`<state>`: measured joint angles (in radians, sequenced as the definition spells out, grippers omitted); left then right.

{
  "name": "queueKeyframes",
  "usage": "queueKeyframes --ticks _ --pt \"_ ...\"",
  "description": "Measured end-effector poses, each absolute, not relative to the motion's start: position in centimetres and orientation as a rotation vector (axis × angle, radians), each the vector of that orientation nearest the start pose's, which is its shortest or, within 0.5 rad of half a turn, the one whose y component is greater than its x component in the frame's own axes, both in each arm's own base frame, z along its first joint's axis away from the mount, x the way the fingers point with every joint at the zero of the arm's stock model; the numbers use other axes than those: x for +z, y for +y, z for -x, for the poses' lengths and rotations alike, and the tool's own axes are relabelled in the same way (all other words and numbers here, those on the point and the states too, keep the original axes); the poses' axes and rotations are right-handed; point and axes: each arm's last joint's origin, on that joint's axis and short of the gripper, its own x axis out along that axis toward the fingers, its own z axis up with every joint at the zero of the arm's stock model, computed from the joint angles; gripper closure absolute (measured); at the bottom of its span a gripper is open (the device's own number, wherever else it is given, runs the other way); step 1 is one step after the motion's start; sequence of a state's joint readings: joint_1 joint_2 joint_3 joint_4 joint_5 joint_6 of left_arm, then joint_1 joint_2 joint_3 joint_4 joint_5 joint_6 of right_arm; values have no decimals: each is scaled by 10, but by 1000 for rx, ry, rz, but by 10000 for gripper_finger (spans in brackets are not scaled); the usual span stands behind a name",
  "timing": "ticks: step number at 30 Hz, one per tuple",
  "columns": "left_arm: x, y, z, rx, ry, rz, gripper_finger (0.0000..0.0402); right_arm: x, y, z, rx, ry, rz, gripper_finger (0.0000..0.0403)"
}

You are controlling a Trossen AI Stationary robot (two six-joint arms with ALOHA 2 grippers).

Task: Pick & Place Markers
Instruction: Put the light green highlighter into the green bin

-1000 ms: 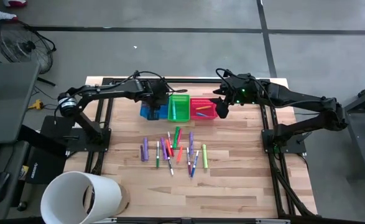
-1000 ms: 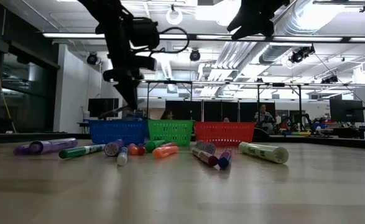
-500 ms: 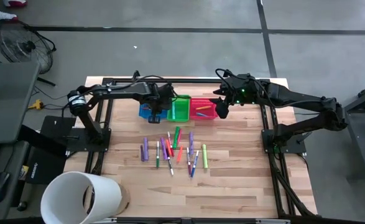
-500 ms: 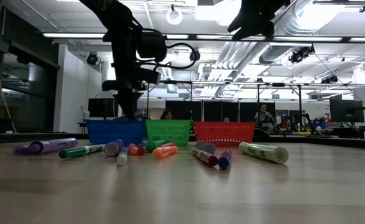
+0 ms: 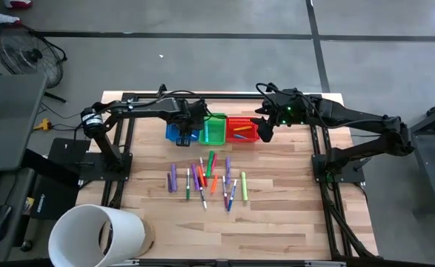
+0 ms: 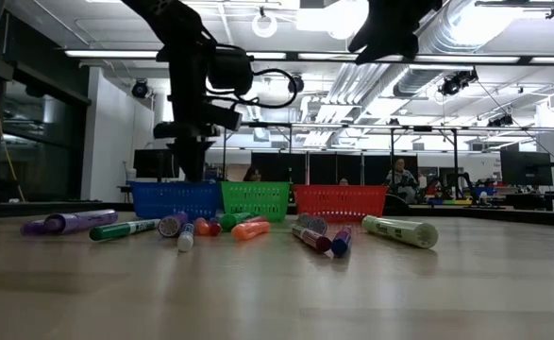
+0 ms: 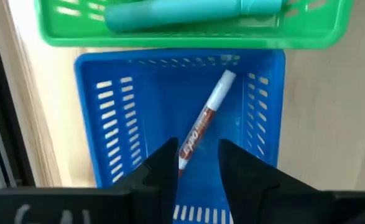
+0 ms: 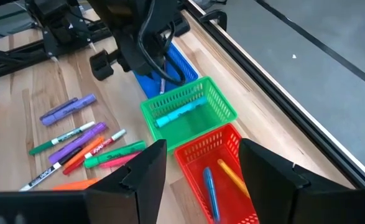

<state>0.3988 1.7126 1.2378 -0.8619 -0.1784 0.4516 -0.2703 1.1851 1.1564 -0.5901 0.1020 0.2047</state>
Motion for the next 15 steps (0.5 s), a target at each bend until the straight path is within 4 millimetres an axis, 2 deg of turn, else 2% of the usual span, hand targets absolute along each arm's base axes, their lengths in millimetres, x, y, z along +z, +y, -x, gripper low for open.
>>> queueKeyframes --ticks 9,15 --pt "257 134 -305 289 1380 -96 291 342 -69 -234 -471 603 -295 214" --pt "282 130 -303 266 1283 33 291 335 -68 -228 -571 651 -454 213"
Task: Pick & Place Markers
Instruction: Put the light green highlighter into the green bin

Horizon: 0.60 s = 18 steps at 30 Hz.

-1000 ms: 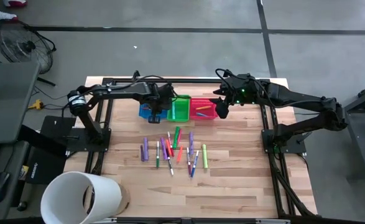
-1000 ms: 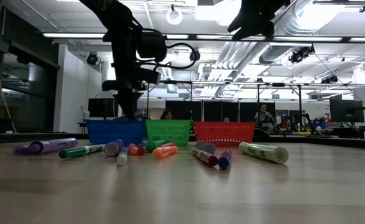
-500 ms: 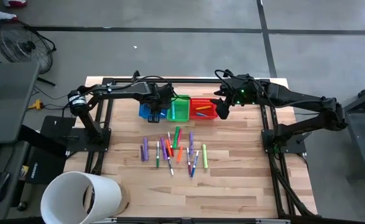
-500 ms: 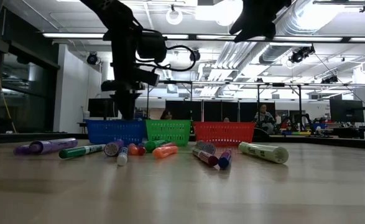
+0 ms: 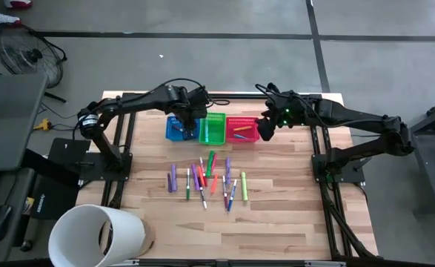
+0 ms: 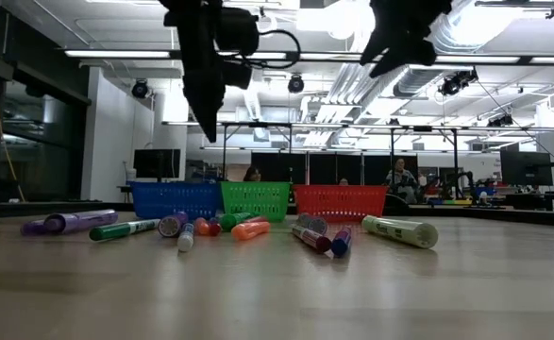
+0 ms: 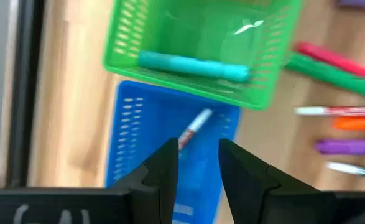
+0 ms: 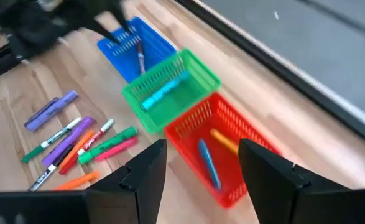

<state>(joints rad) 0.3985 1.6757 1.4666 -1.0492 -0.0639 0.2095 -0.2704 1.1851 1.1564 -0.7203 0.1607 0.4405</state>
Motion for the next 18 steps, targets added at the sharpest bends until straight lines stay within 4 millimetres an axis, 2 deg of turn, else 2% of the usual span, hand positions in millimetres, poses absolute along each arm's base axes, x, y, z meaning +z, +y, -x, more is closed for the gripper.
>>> queueKeyframes --ticks 9,13,18 --pt "317 118 -280 276 1136 75 291 324 -60 -216 -741 767 -605 213" --pt "318 108 -263 244 1012 123 291 313 -50 -216 -754 790 -678 214" --pt "313 91 -240 244 888 177 291 284 -30 -220 -747 812 -796 213"
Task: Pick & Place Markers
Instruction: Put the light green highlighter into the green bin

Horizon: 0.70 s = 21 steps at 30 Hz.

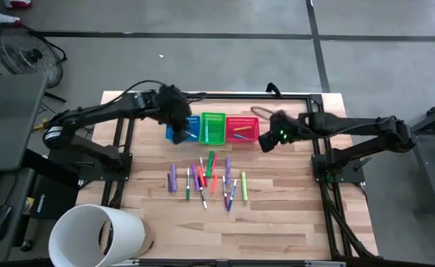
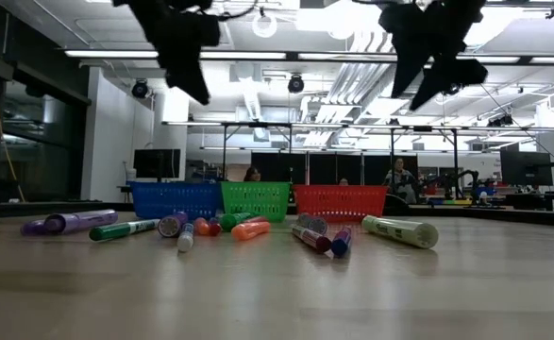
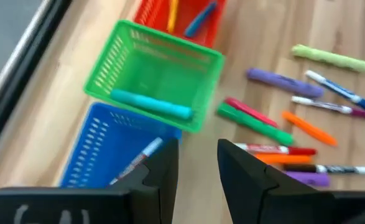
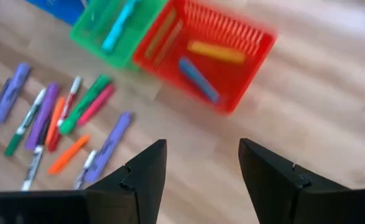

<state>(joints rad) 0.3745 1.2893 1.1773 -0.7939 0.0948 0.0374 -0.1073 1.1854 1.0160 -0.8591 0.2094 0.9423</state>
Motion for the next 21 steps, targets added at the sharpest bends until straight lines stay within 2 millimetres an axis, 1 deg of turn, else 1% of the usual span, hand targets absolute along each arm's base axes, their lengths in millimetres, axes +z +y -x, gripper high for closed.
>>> queueKeyframes --ticks 3,7,11,16,21 --pt "314 77 -231 222 835 164 291 265 -16 -222 -722 826 -877 214" --pt "315 62 -222 213 823 123 291 243 1 -226 -689 837 -959 214" --pt "314 55 -215 213 819 93 291 232 14 -234 -668 862 -1019 213" --pt "313 53 -208 208 816 80 291 224 31 -255 -652 908 -1053 213" --pt "312 52 -204 183 810 65 291 211 43 -281 -683 993 -1087 213"
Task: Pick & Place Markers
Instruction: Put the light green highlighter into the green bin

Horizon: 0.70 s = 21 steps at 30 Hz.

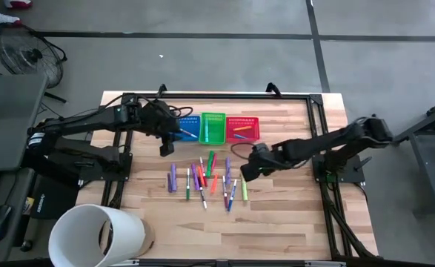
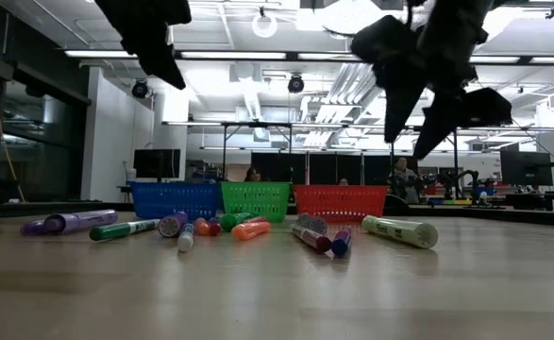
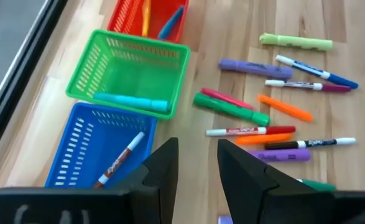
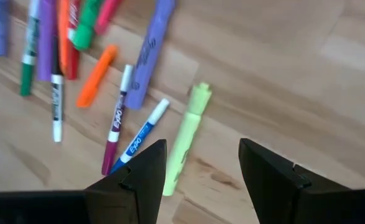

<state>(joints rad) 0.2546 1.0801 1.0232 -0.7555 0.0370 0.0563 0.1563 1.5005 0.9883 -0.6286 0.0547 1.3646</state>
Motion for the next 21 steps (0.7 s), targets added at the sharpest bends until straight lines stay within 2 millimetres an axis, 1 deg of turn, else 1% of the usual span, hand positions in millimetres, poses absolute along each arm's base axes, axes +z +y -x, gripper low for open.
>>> queueKeyframes --ticks 3,7,11,16,21 --pt "310 52 -203 180 821 66 291 204 49 -300 -700 1032 -1099 213" --pt "311 52 -204 179 812 60 291 192 58 -321 -743 1125 -1085 213" --pt "311 52 -204 178 811 57 291 182 67 -335 -806 1215 -1056 213" --pt "311 52 -204 179 811 59 291 168 80 -348 -825 1276 -1053 213" --pt "311 52 -204 182 809 76 291 153 90 -348 -882 1303 -1069 213"
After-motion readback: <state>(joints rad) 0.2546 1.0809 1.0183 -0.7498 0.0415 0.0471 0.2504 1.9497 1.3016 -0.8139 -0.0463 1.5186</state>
